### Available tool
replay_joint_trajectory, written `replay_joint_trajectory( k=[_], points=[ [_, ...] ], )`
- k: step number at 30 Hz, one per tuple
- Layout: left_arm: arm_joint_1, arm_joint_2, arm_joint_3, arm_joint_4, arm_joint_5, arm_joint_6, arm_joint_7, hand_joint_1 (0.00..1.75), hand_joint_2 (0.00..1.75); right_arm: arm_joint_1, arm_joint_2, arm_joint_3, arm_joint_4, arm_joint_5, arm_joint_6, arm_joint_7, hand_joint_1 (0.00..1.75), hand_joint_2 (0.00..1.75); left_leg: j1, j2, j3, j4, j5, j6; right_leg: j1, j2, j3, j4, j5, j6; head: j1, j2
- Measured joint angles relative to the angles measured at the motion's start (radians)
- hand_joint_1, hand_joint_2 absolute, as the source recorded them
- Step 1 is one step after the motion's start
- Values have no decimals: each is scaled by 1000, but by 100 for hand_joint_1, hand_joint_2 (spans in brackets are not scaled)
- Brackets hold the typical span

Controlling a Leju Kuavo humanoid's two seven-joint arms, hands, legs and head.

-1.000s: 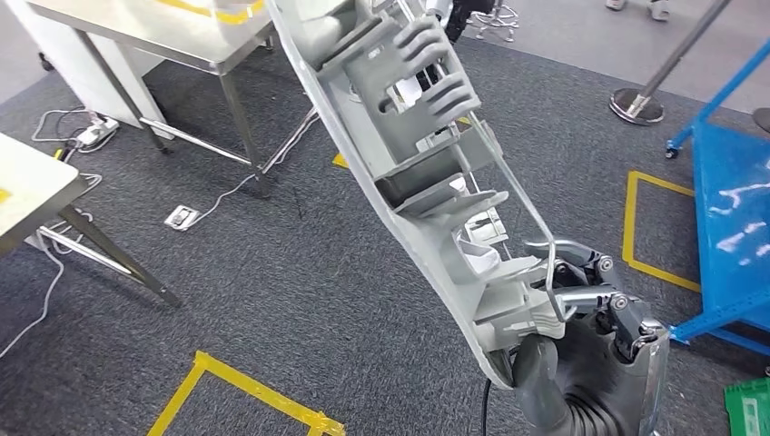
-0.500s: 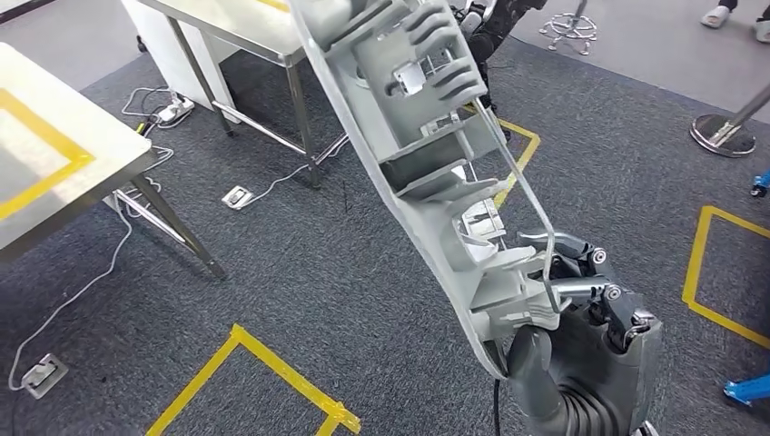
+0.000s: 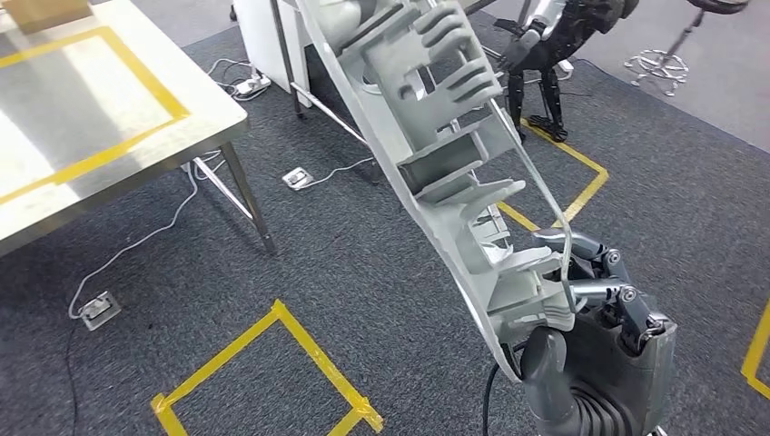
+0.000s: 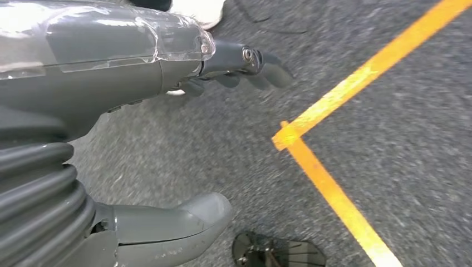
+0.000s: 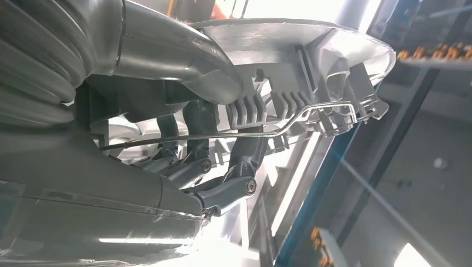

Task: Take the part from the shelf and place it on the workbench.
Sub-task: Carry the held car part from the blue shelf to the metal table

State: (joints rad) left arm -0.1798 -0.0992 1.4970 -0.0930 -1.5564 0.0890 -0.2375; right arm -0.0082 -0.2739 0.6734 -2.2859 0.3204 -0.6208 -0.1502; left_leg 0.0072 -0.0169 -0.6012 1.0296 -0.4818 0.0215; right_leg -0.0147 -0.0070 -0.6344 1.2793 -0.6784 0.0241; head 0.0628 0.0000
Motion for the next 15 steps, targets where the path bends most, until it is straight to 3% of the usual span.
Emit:
replay_joint_trajectory(
  k=[1,2,5,7,9,11,13,15],
  points=[
    [1,-1,0,0,0,0,2,0,175,0,0,-1,0,-1,1,0,175,175,-3,-17,0,0,1,2,1,3,-10,15,9,-5,4,0],
    [2,-2,0,0,0,1,4,0,175,1,0,-2,0,-2,1,0,175,175,-5,-34,1,0,2,3,3,8,-1,-13,39,-13,8,0],
    [2,-8,0,0,0,1,4,0,175,1,0,-6,-1,-3,2,0,175,175,-9,-78,1,1,6,3,12,59,75,-204,143,-43,13,0],
    [2,-11,0,0,0,2,3,0,175,0,0,-8,-4,-3,2,0,175,175,-6,-100,-7,1,12,-5,15,83,98,-261,157,-52,13,0],
    [5,-10,0,0,0,3,0,0,175,-4,0,-8,-7,-3,4,0,175,175,-4,-111,-16,2,16,-16,14,65,103,-276,162,-50,16,0],
    [7,-8,0,0,0,3,-5,0,175,-7,1,-8,-9,-3,5,-1,175,175,-8,-47,-33,29,-6,-26,10,41,109,-294,173,-49,7,0],
    [4,-8,0,0,0,3,-10,0,175,-7,1,-8,-11,-2,6,-1,175,175,-7,22,-78,127,-68,-37,8,13,112,-304,179,-51,-8,0],
    [3,-7,0,1,0,3,-13,0,175,-6,1,-8,-12,-2,6,-1,175,175,5,23,-129,240,-116,-48,7,-17,112,-304,178,-51,-18,0]
  ],
)
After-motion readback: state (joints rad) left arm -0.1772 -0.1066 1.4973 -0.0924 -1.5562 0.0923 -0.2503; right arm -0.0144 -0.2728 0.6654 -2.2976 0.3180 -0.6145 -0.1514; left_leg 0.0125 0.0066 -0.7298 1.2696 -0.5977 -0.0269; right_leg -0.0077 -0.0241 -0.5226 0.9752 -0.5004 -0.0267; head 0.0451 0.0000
